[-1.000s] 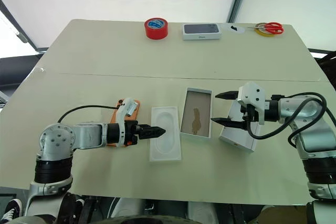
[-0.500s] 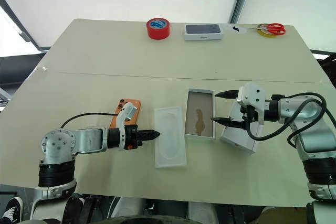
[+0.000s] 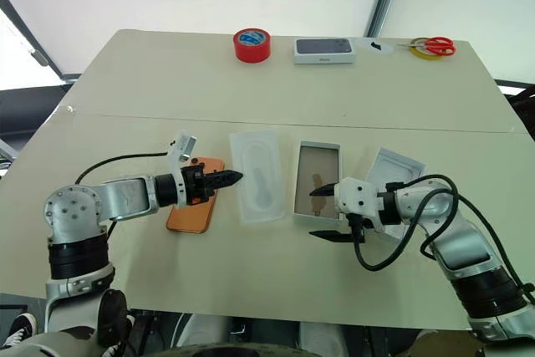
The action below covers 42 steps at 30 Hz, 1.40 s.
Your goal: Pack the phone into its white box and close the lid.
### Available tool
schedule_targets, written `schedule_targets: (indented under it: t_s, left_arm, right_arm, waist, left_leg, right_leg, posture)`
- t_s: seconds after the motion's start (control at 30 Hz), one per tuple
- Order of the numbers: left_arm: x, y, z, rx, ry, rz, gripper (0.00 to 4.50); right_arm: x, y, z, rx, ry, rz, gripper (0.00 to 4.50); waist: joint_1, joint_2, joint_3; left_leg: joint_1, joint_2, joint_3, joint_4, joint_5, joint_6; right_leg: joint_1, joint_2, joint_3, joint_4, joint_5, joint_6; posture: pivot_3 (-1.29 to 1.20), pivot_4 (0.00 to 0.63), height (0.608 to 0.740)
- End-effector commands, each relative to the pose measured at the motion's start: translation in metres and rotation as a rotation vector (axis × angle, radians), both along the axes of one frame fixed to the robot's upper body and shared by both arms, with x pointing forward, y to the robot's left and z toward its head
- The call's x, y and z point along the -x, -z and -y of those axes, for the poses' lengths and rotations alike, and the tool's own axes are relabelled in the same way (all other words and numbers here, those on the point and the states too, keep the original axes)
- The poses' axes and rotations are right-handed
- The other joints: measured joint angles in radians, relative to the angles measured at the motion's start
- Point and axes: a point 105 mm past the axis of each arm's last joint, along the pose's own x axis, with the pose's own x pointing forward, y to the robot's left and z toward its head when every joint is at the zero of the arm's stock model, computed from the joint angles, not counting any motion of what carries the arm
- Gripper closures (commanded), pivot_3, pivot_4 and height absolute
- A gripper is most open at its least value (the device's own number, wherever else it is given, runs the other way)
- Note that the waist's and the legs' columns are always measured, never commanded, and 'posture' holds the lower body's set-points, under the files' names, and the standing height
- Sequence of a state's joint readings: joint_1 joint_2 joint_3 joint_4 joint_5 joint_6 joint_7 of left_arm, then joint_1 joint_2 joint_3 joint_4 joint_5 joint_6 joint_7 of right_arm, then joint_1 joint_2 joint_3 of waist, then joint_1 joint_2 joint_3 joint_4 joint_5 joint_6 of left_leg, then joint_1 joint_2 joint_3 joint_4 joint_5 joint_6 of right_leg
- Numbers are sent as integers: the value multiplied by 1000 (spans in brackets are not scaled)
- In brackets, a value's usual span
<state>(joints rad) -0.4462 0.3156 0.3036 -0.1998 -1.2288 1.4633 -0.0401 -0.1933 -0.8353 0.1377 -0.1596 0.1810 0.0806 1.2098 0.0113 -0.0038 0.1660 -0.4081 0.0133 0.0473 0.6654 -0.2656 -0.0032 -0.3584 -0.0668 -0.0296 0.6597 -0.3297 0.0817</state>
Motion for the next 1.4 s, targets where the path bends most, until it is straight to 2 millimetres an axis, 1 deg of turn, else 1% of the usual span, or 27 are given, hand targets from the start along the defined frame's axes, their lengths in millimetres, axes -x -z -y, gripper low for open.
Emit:
schedule_targets:
  t_s: [0.03, 0.07, 0.13, 0.2, 0.27, 0.3, 0.37, 0.43, 0.5, 0.57, 0.63, 0.73, 0.77, 0.83, 0.87, 0.9, 0.93, 1.03, 1.07, 1.17, 1.2, 1.33, 1.4]
  left_arm:
    - [-2, -13, 1, 13, 0, 57, 4500]
    - [-3, -13, 0, 16, -5, 56, 4500]
    - [-3, -13, -1, 25, 0, 45, 4500]
    - [-7, -12, -3, 26, -21, 30, 4500]
    - [-7, -15, -3, 64, -4, 17, 4500]
    - [-7, -19, -2, 110, 13, 6, 4500]
    - [-5, -30, 0, 184, 60, -2, 4500]
    - [-8, -41, 2, 219, 70, 13, 4500]
    - [-9, -46, 4, 230, 79, 16, 4500]
    - [-11, -48, 5, 234, 73, 17, 4500]
    - [-10, -45, 9, 202, 82, 20, 4500]
    - [-9, -38, 14, 168, 98, 8, 4500]
    - [-8, -36, 15, 169, 104, -4, 4500]
    - [-9, -33, 17, 139, 117, -2, 4500]
    - [-9, -32, 18, 130, 122, 2, 4500]
    - [-9, -32, 20, 131, 131, 0, 4500]
    - [-10, -31, 22, 128, 140, 2, 4500]
    - [-11, -30, 25, 132, 156, 2, 4500]
    - [-11, -29, 27, 131, 165, -2, 4500]
    - [-15, -25, 34, 136, 180, -20, 4500]
    - [-17, -24, 35, 138, 180, -22, 4500]
    - [-22, -13, 45, 127, 187, -56, 4500]
    - [-21, -11, 51, 131, 204, -63, 4500]
  right_arm:
    - [0, 0, -7, 11, -22, 4, 979]
    - [0, 3, -8, 28, -29, 11, 1327]
    - [-2, 9, -7, 71, -37, 25, 2285]
    - [-4, 12, -6, 95, -39, 35, 3371]
    - [-4, 10, -12, 77, -56, 40, 4422]
    - [-3, 5, -19, 40, -63, 38, 4473]
    - [1, -3, -30, -11, -86, 21, 4473]
    - [7, -4, -42, -23, -128, 19, 4473]
    - [8, -3, -50, -34, -128, 14, 4473]
    - [8, 0, -53, -28, -120, 13, 4473]
    - [5, -1, -57, -37, -101, 38, 4473]
    - [7, -5, -58, -60, -97, 9, 4473]
    - [8, -6, -57, -73, -92, -26, 4202]
    - [8, -11, -57, -91, -88, -18, 3510]
    - [7, -14, -57, -97, -82, 13, 3084]
    - [8, -18, -56, -110, -81, 13, 2561]
    - [10, -23, -52, -113, -84, 26, 2034]
    - [11, -30, -41, -104, -67, 39, 2034]
    - [11, -32, -35, -97, -53, 30, 2034]
    - [-2, -45, -2, -68, 48, 65, 2034]
    - [-4, -47, 4, -63, 67, 71, 2034]
    - [-13, -45, 25, -25, 137, 106, 2034]
    - [-14, -45, 30, -25, 153, 104, 2034]
  waist:
    - [2, 0, 0]
    - [2, 0, 0]
    - [1, 0, 0]
    - [2, 0, 0]
    - [1, -1, 0]
    - [0, -1, 1]
    - [0, -1, 1]
    - [1, -2, 1]
    - [0, -2, 1]
    - [1, -2, 1]
    - [1, -3, 2]
    - [2, -3, 2]
    - [1, -3, 2]
    - [0, -3, 2]
    - [0, -3, 2]
    - [0, -3, 2]
    - [1, -3, 2]
    - [2, -3, 2]
    - [2, -4, 2]
    - [2, -4, 3]
    - [2, -4, 3]
    - [1, -5, 3]
    - [1, -5, 3]
  left_leg:
    - [0, 0, 0, 0, 0, 0]
    - [0, 0, 0, 0, 0, 0]
    - [0, 0, 0, 0, 0, 0]
    - [0, 0, 0, 0, 0, 0]
    - [0, 0, 0, 0, 0, 0]
    - [0, 0, 0, 0, 0, 0]
    - [0, 0, 0, 0, 0, 0]
    - [0, 1, -1, 0, 0, 0]
    - [0, 0, -1, 0, 0, 0]
    - [0, 0, -1, 0, 0, 0]
    - [0, 0, -1, 0, 0, -1]
    - [0, 0, -1, 0, 0, -1]
    - [0, 0, -1, 0, 0, -1]
    - [0, 0, -1, 0, 0, -1]
    - [0, 0, -1, 0, 0, -1]
    - [0, 0, -1, 0, 1, -1]
    - [0, 0, -1, 0, 1, -1]
    - [0, 0, -1, 0, 1, -1]
    - [0, 0, -1, 0, 1, -1]
    - [0, 0, -1, 0, 1, -1]
    - [0, 0, -1, 0, 1, -1]
    - [0, 0, -1, -1, 1, -1]
    - [0, 0, -1, -1, 1, -1]
  right_leg:
    - [0, 0, 0, 0, 0, 0]
    - [0, 0, 0, 0, 0, 0]
    - [0, 0, 0, 0, 0, 0]
    - [0, 0, 0, 0, 0, 0]
    - [0, 0, 0, 0, 0, 0]
    - [0, 0, 0, 0, 0, 0]
    - [0, 0, 0, 0, 0, 0]
    - [0, 0, 0, 0, 0, 0]
    - [0, 0, 0, 0, 0, 0]
    - [0, 0, 0, 0, 0, 0]
    - [0, 0, 0, 0, 0, 0]
    - [0, 0, 0, 0, 0, 0]
    - [0, 0, 0, 0, 0, 0]
    - [0, 0, 0, 0, 0, 0]
    - [0, 1, 0, 0, 0, 0]
    - [0, 1, 0, 0, 0, 0]
    - [0, 1, 0, 0, 0, 0]
    - [0, 1, 0, 0, 0, 0]
    - [0, 1, 0, 0, 0, 0]
    - [0, 1, 0, 0, 0, 0]
    - [0, 1, 0, 0, 0, 0]
    - [0, 1, 0, -1, 0, 0]
    - [0, 1, 0, -1, 0, 0]
  posture:
    - [0, 150, 740]
    - [0, 150, 740]
    - [0, 150, 740]
    - [0, 150, 740]
    - [0, 150, 740]
    - [0, 150, 740]
    - [0, 150, 740]
    - [0, 150, 740]
    - [0, 150, 740]
    - [0, 150, 740]
    - [0, 150, 740]
    - [0, 150, 740]
    - [0, 150, 740]
    - [0, 150, 740]
    - [0, 150, 740]
    - [0, 150, 740]
    - [0, 150, 740]
    - [0, 150, 740]
    - [0, 150, 740]
    - [0, 150, 740]
    - [0, 150, 740]
    - [0, 150, 740]
    - [0, 150, 740]
